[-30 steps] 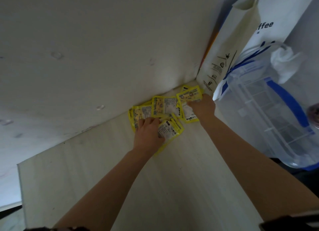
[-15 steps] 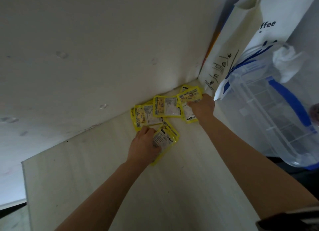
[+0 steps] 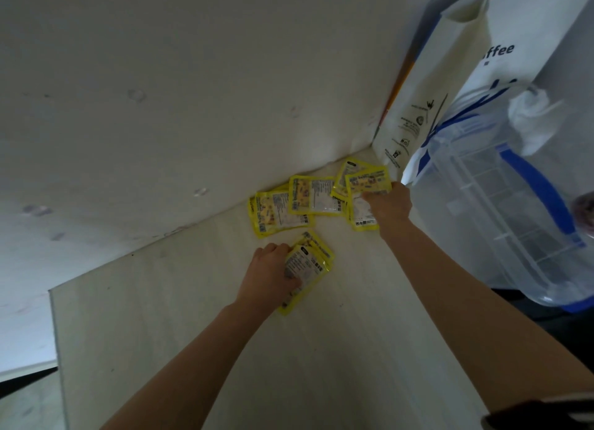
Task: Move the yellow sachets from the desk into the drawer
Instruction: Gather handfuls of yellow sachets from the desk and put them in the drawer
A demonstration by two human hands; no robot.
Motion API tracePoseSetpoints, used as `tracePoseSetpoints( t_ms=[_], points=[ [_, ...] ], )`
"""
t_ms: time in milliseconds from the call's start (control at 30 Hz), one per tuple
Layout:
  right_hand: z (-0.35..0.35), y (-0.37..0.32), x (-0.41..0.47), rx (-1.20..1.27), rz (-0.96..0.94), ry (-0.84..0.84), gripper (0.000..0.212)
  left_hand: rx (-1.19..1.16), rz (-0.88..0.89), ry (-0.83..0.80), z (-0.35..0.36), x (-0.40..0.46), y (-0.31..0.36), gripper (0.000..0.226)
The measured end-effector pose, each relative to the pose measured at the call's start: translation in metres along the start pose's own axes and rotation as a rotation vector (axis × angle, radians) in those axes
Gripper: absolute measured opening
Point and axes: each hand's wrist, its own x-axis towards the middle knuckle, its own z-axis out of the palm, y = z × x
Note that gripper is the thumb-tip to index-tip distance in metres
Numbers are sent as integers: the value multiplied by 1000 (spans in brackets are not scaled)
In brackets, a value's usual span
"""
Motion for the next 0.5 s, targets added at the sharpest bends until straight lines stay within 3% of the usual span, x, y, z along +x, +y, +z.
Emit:
tracePoseSetpoints(
  t_ms=[100, 500],
  points=[
    [-3, 2, 0, 42, 11, 13, 30, -8, 3, -7, -3, -1, 0, 46],
    [-24, 14, -14, -107, -75, 33, 33, -141, -74, 29, -16, -16, 3, 32]
  ],
)
